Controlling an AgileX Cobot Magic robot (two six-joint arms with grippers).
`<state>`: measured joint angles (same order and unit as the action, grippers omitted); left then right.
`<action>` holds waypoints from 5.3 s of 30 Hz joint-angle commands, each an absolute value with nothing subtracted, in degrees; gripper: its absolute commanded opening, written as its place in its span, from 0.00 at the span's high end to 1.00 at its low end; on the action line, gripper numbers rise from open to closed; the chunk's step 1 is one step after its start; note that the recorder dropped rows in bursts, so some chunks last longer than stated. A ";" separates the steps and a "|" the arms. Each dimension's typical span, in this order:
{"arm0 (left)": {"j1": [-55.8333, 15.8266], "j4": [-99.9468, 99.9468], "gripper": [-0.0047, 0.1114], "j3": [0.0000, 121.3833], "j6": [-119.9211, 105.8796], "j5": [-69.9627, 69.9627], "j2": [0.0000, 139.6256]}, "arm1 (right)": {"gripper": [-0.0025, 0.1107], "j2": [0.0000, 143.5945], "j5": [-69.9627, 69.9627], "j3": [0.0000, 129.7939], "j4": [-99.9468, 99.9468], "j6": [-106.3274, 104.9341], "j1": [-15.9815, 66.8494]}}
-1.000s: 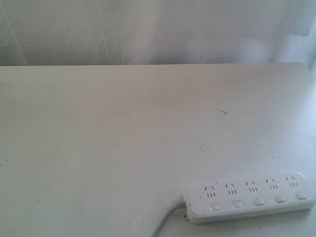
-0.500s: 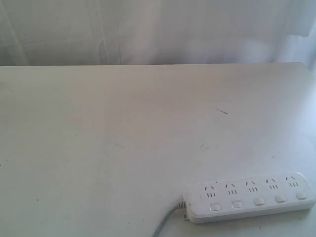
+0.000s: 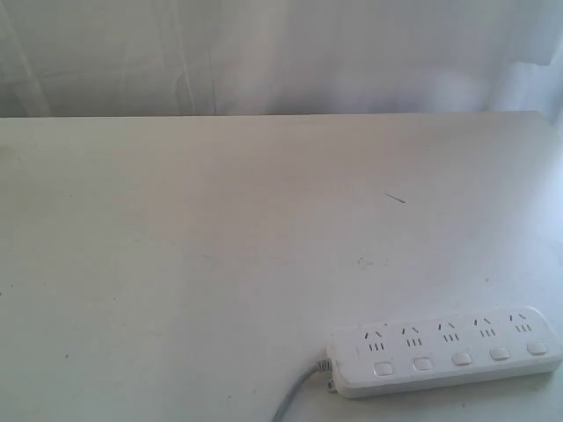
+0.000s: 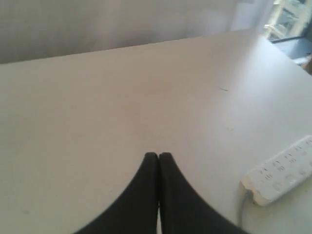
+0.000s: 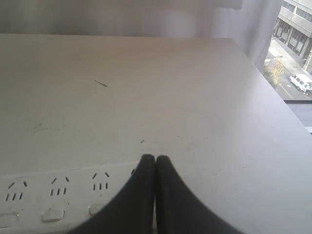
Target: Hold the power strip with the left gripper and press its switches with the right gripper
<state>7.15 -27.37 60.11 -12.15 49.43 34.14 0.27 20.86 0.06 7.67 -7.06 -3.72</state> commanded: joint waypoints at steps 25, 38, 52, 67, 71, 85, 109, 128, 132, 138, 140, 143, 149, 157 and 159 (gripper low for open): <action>-36.43 9.16 0.96 60.41 -27.54 18.31 60.49 | 0.98 0.00 20.28 0.00 7.68 -6.81 -3.49; -60.34 4.60 0.96 69.34 -35.31 36.18 90.06 | 0.98 0.00 20.28 0.00 7.68 -6.81 -3.49; -61.35 12.28 0.73 76.49 -17.76 27.03 101.25 | 0.98 0.00 20.28 0.00 7.68 -6.81 -3.49; -60.97 9.02 0.16 91.12 -19.56 39.81 116.03 | 0.98 0.00 20.28 0.00 7.68 -6.81 -3.49; -60.62 8.11 0.16 94.18 -19.82 39.93 117.64 | 0.98 0.00 20.28 0.00 7.68 -6.81 -3.49; -58.30 7.34 0.16 97.44 -21.82 42.65 121.04 | 0.98 0.00 20.28 0.00 7.68 -6.81 -3.49; -56.14 3.66 0.18 98.75 -24.18 43.19 124.67 | 0.98 0.00 20.28 0.00 7.68 -6.81 -3.49; -57.42 0.49 0.20 98.75 -24.18 44.37 127.40 | 0.98 0.00 20.28 0.00 7.68 -6.81 -3.49; -57.29 0.69 0.27 98.75 -23.97 50.39 127.38 | 0.98 0.00 20.28 0.00 7.68 -6.81 -3.49; -57.29 4.21 0.69 98.75 -24.23 57.66 127.38 | 0.98 0.00 20.28 0.00 7.68 -6.81 -3.49; -57.29 5.49 0.78 98.75 -24.23 58.48 127.38 | 0.98 0.00 20.28 0.00 7.68 -6.81 -3.36; -57.29 8.38 0.95 98.75 -24.11 60.05 127.38 | 0.98 0.00 20.28 0.00 7.68 -6.81 -3.09; -57.21 11.98 0.96 98.75 -23.83 63.07 127.27 | 0.98 0.00 20.28 0.00 7.68 -6.81 -3.09; -55.35 11.48 0.96 94.47 -24.04 52.69 121.70 | 0.98 0.00 20.28 0.00 7.68 -6.81 -3.09; -53.96 11.37 0.96 91.31 -24.04 49.14 118.80 | 0.98 0.00 20.28 0.00 7.68 -6.81 -3.09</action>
